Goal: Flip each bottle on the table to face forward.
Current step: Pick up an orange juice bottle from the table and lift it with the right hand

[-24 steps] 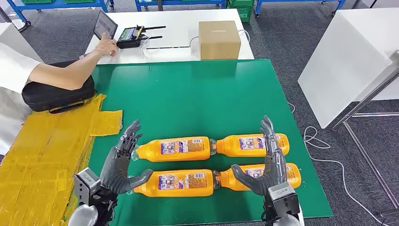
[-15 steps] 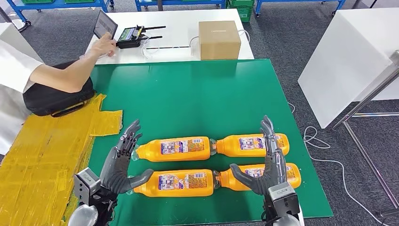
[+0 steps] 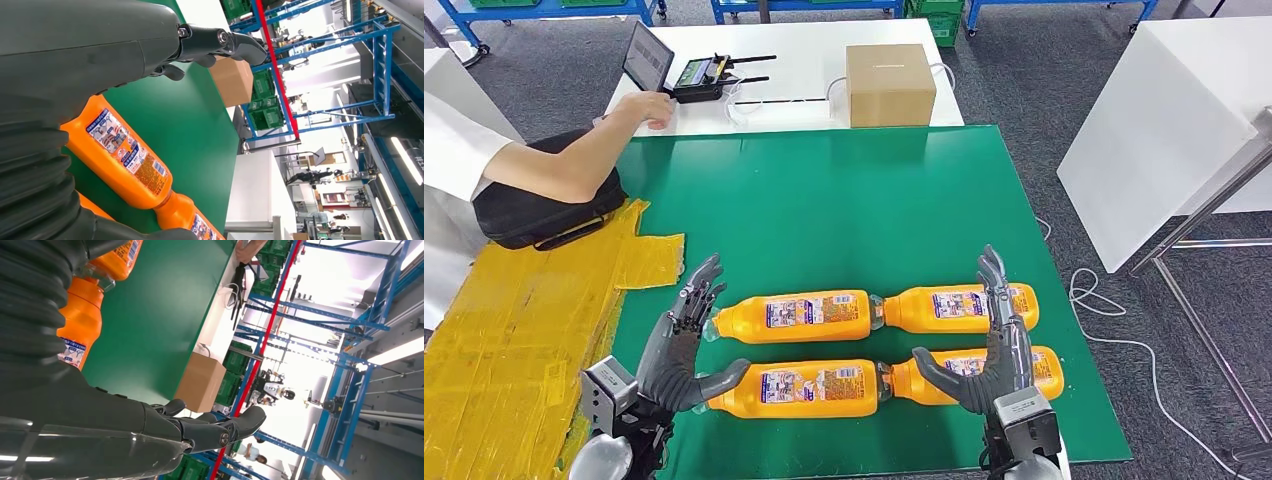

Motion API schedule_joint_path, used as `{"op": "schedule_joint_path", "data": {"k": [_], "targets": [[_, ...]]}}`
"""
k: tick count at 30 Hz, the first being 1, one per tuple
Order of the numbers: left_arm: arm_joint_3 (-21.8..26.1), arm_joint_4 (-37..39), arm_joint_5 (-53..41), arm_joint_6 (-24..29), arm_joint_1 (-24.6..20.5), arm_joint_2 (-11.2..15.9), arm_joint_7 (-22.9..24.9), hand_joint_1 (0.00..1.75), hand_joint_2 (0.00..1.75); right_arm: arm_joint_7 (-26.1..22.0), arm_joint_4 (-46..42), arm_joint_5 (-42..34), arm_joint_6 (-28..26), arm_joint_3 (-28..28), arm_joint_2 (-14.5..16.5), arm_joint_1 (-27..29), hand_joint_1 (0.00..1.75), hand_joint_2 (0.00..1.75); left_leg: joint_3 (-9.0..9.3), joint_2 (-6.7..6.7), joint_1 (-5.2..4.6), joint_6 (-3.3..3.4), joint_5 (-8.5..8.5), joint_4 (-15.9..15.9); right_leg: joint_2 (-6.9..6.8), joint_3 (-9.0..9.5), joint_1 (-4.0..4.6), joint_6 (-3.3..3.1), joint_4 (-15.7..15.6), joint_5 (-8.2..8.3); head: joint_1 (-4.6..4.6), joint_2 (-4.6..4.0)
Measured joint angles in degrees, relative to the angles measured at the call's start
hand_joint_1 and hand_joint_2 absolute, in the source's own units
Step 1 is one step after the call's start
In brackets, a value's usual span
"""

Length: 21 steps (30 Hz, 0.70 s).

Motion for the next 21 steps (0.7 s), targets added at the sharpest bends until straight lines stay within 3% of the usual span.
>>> {"op": "schedule_joint_path", "data": {"k": [4, 5, 8, 9, 10, 11, 14, 15, 17, 21], "targets": [[0.0, 0.0, 0.0, 0.0, 0.0, 0.0, 0.0, 0.00, 1.75, 0.0, 0.0, 0.0, 0.0, 0.0, 0.0, 0.0, 0.06, 1.75, 0.00, 0.00, 0.00, 0.00, 0.00, 0.0, 0.00, 0.00, 0.00, 0.00, 0.0, 0.00, 0.00, 0.00], [0.0, 0.0, 0.0, 0.0, 0.0, 0.0, 0.0, 0.00, 1.75, 0.0, 0.0, 0.0, 0.0, 0.0, 0.0, 0.0, 0.16, 1.75, 0.00, 0.00, 0.00, 0.00, 0.00, 0.0, 0.00, 0.00, 0.00, 0.00, 0.0, 0.00, 0.00, 0.00], [0.0, 0.0, 0.0, 0.0, 0.0, 0.0, 0.0, 0.13, 1.75, 0.0, 0.0, 0.0, 0.0, 0.0, 0.0, 0.0, 0.71, 1.75, 0.00, 0.00, 0.00, 0.00, 0.00, 0.0, 0.00, 0.00, 0.00, 0.00, 0.0, 0.00, 0.00, 0.00], [0.0, 0.0, 0.0, 0.0, 0.0, 0.0, 0.0, 0.17, 1.75, 0.0, 0.0, 0.0, 0.0, 0.0, 0.0, 0.0, 0.82, 1.75, 0.00, 0.00, 0.00, 0.00, 0.00, 0.0, 0.00, 0.00, 0.00, 0.00, 0.0, 0.00, 0.00, 0.00], [0.0, 0.0, 0.0, 0.0, 0.0, 0.0, 0.0, 0.17, 1.75, 0.0, 0.0, 0.0, 0.0, 0.0, 0.0, 0.0, 0.82, 1.75, 0.00, 0.00, 0.00, 0.00, 0.00, 0.0, 0.00, 0.00, 0.00, 0.00, 0.0, 0.00, 0.00, 0.00], [0.0, 0.0, 0.0, 0.0, 0.0, 0.0, 0.0, 0.30, 1.75, 0.0, 0.0, 0.0, 0.0, 0.0, 0.0, 0.0, 0.90, 1.75, 0.00, 0.00, 0.00, 0.00, 0.00, 0.0, 0.00, 0.00, 0.00, 0.00, 0.0, 0.00, 0.00, 0.00], [0.0, 0.0, 0.0, 0.0, 0.0, 0.0, 0.0, 1.42, 1.75, 0.0, 0.0, 0.0, 0.0, 0.0, 0.0, 0.0, 1.39, 1.75, 0.00, 0.00, 0.00, 0.00, 0.00, 0.0, 0.00, 0.00, 0.00, 0.00, 0.0, 0.00, 0.00, 0.00], [0.0, 0.0, 0.0, 0.0, 0.0, 0.0, 0.0, 1.69, 1.75, 0.0, 0.0, 0.0, 0.0, 0.0, 0.0, 0.0, 1.51, 1.75, 0.00, 0.00, 0.00, 0.00, 0.00, 0.0, 0.00, 0.00, 0.00, 0.00, 0.0, 0.00, 0.00, 0.00], [0.0, 0.0, 0.0, 0.0, 0.0, 0.0, 0.0, 1.75, 1.75, 0.0, 0.0, 0.0, 0.0, 0.0, 0.0, 0.0, 1.56, 1.75, 0.00, 0.00, 0.00, 0.00, 0.00, 0.0, 0.00, 0.00, 0.00, 0.00, 0.0, 0.00, 0.00, 0.00], [0.0, 0.0, 0.0, 0.0, 0.0, 0.0, 0.0, 1.75, 1.75, 0.0, 0.0, 0.0, 0.0, 0.0, 0.0, 0.0, 1.49, 1.75, 0.00, 0.00, 0.00, 0.00, 0.00, 0.0, 0.00, 0.00, 0.00, 0.00, 0.0, 0.00, 0.01, 0.00]]}}
